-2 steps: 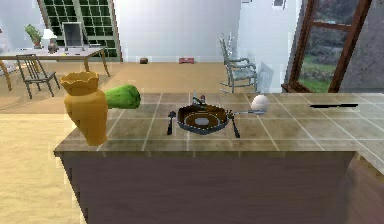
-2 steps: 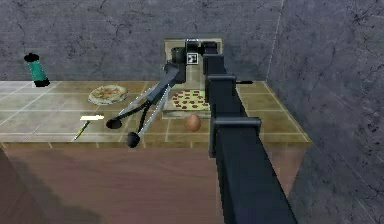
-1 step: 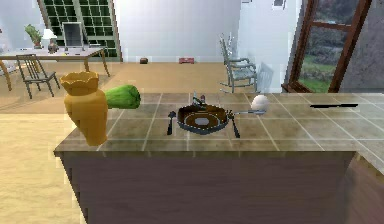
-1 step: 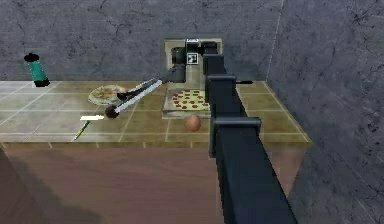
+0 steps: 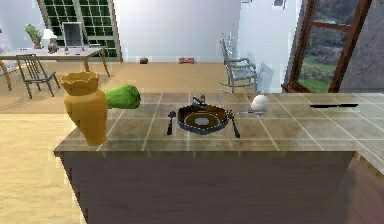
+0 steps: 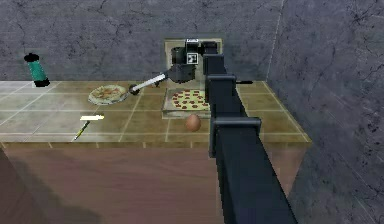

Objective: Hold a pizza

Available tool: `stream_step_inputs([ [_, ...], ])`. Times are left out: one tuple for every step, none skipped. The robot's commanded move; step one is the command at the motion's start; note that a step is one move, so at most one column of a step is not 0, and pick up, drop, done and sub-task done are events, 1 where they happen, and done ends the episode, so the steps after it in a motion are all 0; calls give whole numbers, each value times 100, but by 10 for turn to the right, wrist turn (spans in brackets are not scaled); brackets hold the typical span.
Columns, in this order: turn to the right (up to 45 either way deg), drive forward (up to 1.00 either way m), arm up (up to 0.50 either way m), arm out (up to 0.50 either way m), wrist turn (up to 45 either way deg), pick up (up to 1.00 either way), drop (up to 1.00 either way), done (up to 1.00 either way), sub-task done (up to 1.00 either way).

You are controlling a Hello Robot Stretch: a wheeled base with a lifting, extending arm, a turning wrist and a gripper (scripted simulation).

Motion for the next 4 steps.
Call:
stream_step_inputs([
  [0, 0, 0, 0, 330, 0, 0, 0, 0],
  [0, 0, -12, 0, 0, 0, 0, 0, 0],
  [0, 0, 0, 0, 0, 100, 0, 0, 0],
  [0, 0, 10, 0, 0, 0, 0, 0, 0],
])
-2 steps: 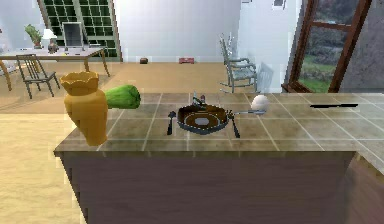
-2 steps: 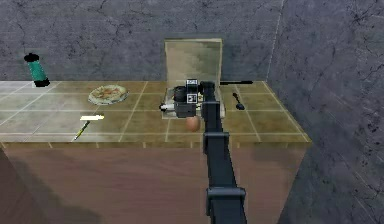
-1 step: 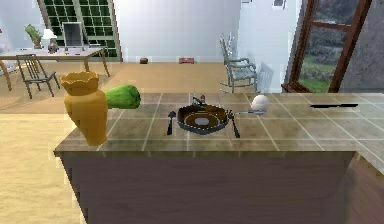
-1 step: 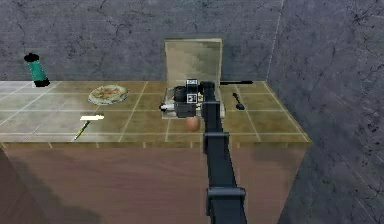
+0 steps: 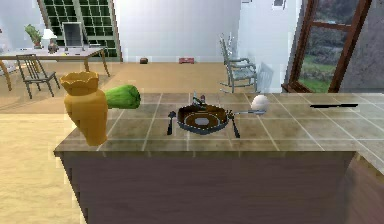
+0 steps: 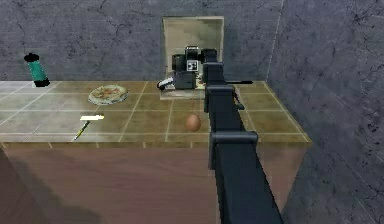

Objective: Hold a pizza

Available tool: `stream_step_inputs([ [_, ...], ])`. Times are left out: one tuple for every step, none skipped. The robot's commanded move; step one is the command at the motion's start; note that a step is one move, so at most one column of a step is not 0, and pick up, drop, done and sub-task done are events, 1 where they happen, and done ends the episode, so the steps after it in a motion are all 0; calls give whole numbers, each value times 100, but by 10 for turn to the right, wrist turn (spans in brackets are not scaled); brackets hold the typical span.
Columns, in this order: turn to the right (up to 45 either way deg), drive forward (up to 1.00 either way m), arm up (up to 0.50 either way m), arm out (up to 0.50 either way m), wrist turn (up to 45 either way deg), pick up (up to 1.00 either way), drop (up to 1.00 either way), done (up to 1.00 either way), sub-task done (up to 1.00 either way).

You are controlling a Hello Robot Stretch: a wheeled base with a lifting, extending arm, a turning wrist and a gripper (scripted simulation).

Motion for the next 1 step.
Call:
stream_step_inputs([
  [0, 0, 0, 0, 0, 0, 0, 100, 0],
])
